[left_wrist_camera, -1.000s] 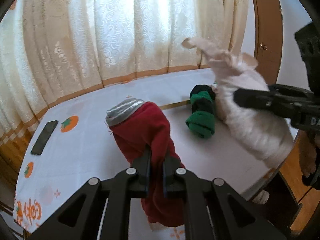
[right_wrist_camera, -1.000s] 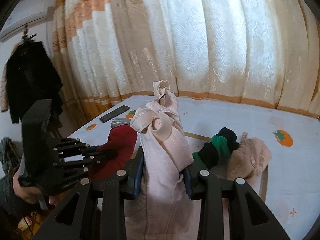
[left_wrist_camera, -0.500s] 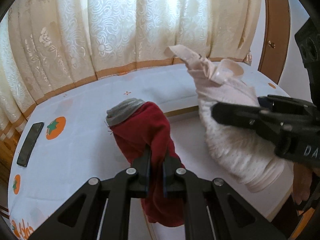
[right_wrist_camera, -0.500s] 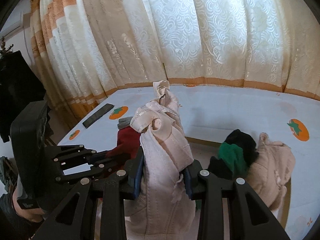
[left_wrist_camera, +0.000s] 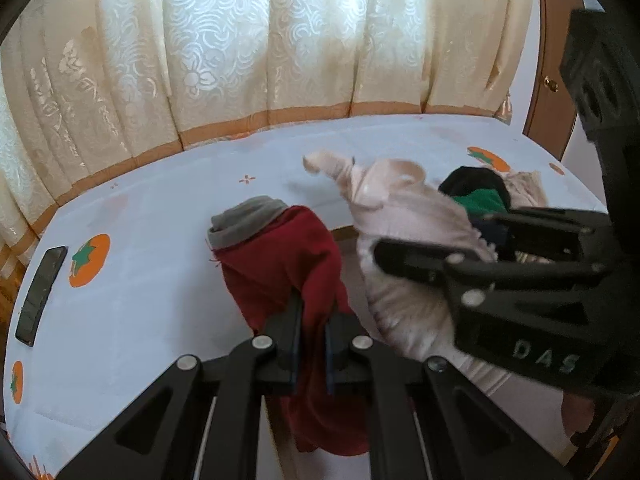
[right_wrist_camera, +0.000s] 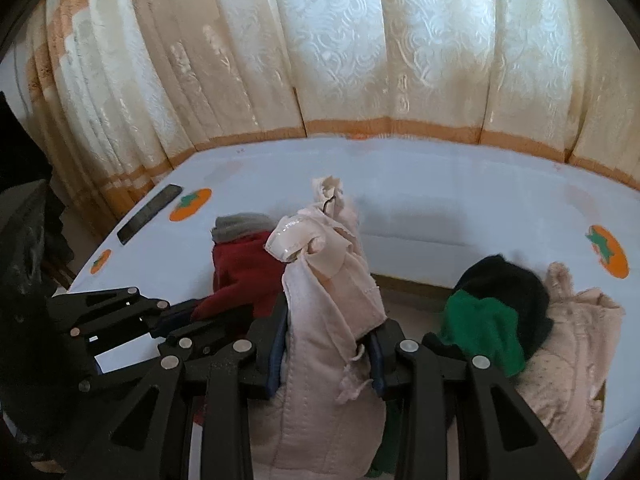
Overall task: Take underwear out of drawer
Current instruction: 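Lower both items into the tray and open both tools, then raise both open tools away from the tray, then lower both tools into the open drawer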
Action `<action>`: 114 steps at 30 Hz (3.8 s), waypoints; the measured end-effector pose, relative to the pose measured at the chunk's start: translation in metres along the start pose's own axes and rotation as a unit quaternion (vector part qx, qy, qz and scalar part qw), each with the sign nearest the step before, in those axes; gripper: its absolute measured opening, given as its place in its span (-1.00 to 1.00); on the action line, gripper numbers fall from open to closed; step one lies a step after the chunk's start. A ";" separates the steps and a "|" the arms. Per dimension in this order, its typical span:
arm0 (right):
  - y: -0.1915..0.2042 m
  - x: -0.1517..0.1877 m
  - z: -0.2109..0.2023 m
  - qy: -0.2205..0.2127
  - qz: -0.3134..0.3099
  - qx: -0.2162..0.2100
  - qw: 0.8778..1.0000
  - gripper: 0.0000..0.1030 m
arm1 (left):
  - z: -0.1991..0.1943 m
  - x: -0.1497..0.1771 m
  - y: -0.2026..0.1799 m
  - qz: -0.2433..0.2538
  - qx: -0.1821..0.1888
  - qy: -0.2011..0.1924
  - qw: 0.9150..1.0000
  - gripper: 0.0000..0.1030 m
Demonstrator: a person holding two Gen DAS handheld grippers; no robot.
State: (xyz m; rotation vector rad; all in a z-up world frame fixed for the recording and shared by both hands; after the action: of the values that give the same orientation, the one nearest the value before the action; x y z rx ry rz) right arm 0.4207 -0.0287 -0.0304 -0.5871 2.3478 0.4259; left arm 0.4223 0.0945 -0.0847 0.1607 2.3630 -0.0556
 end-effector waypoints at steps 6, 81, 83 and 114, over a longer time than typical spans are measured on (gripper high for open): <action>-0.007 0.009 0.011 0.016 0.005 0.004 1.000 -0.29 | 0.007 0.001 -0.001 0.001 -0.001 0.006 1.000 -0.83; -0.030 0.204 -0.240 -0.044 -0.063 -0.087 0.993 0.13 | -0.156 0.141 -0.121 0.034 0.010 -0.071 0.997 0.49; -0.032 0.207 -0.240 -0.043 -0.059 -0.087 0.994 0.14 | -0.155 0.144 -0.123 0.033 0.013 -0.066 0.997 0.49; -0.057 0.285 -0.209 0.047 -0.030 -0.079 0.995 0.16 | -0.133 0.228 -0.138 0.053 0.043 0.030 0.997 0.49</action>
State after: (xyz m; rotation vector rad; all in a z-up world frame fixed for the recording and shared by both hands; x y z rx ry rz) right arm 0.1474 -0.2539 -0.0810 -0.7644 2.3940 0.5707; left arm 0.1504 -0.0075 -0.1506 0.3342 2.4097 -0.1020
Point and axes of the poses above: each gripper's, at about its wrist camera, not at the fingertips, and z roughly the way its jaws point, y to its left, x to its underside, the point moved 4 cm from there along z, roughly the way its jaws point, and after that the axes turned 1 degree about y, right-handed, at the moved point
